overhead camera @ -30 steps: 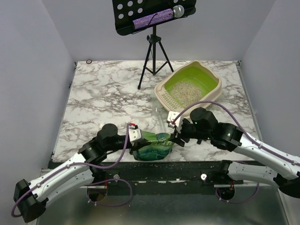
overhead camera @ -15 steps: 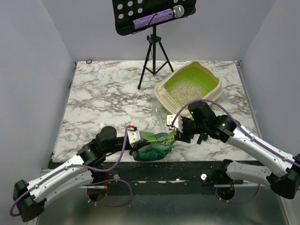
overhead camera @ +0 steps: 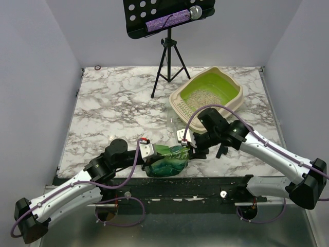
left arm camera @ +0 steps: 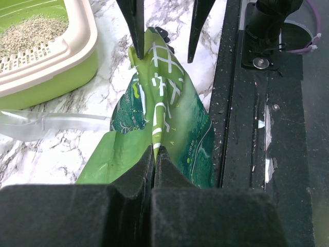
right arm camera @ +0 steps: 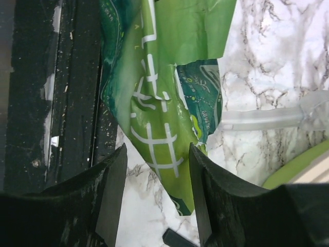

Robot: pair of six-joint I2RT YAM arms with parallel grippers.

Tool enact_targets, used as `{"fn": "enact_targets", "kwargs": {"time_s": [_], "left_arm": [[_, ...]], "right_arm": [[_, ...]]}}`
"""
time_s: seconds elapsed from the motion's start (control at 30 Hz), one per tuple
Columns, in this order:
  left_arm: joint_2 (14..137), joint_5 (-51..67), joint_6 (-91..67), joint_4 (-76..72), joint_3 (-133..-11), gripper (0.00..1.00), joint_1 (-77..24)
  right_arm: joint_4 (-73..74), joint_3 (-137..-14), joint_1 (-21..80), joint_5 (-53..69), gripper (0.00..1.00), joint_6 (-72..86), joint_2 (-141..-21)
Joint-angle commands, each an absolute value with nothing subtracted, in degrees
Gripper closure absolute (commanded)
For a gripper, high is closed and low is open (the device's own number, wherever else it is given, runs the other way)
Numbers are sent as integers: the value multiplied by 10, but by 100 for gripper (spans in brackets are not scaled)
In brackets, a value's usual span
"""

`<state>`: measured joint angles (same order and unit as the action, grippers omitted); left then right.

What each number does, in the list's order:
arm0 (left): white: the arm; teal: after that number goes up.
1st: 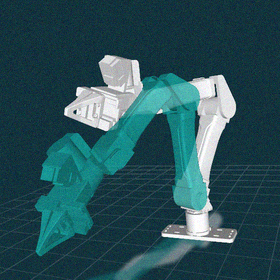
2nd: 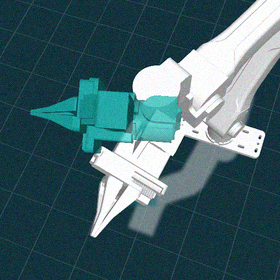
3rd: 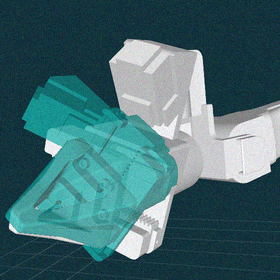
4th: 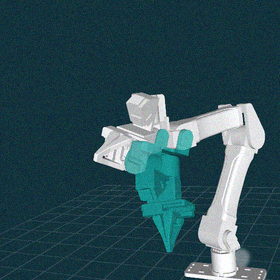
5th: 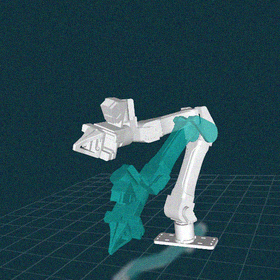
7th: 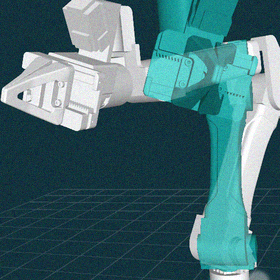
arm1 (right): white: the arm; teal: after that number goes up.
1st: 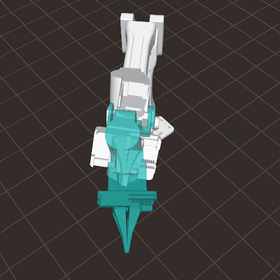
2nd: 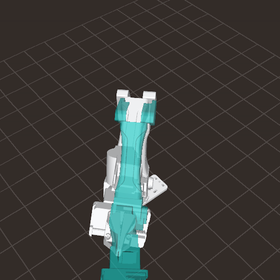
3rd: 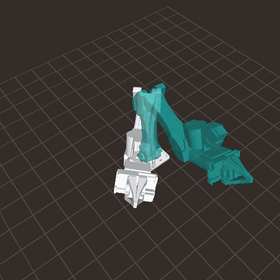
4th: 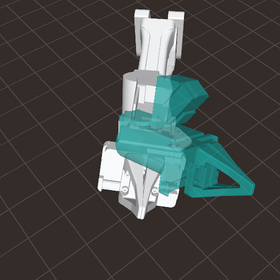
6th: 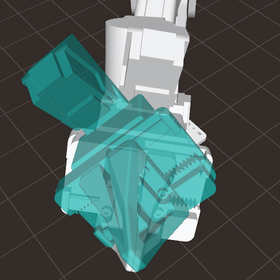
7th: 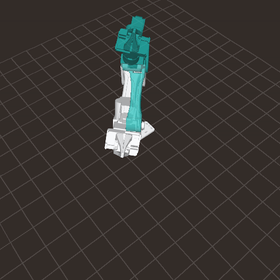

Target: Fill the litter box with clean litter

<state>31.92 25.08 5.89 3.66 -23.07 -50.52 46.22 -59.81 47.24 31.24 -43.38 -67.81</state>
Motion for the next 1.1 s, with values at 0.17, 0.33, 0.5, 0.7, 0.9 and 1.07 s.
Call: {"fn": "enact_targets", "kwargs": {"time_s": [0.17, 0.33, 0.5, 0.7, 0.9, 1.07], "left_arm": [[304, 240, 69, 15, -242, 100, -508], [291, 220, 73, 11, -236, 100, -508], [256, 152, 84, 3, -224, 100, -509], [207, 89, 102, -25, -210, 100, -509], [217, 115, 113, -47, -214, 100, -508], [268, 154, 134, -42, -251, 100, -507]], "right_arm": [[461, -571, 469, 355, 65, -419, -695], [446, -556, 465, 324, 100, -390, -697], [402, -514, 433, 228, 100, -303, -629], [370, -461, 376, 194, 100, -247, -520], [363, -476, 376, 244, 100, -259, -534], [374, -546, 376, 217, 86, -278, -563]]}}
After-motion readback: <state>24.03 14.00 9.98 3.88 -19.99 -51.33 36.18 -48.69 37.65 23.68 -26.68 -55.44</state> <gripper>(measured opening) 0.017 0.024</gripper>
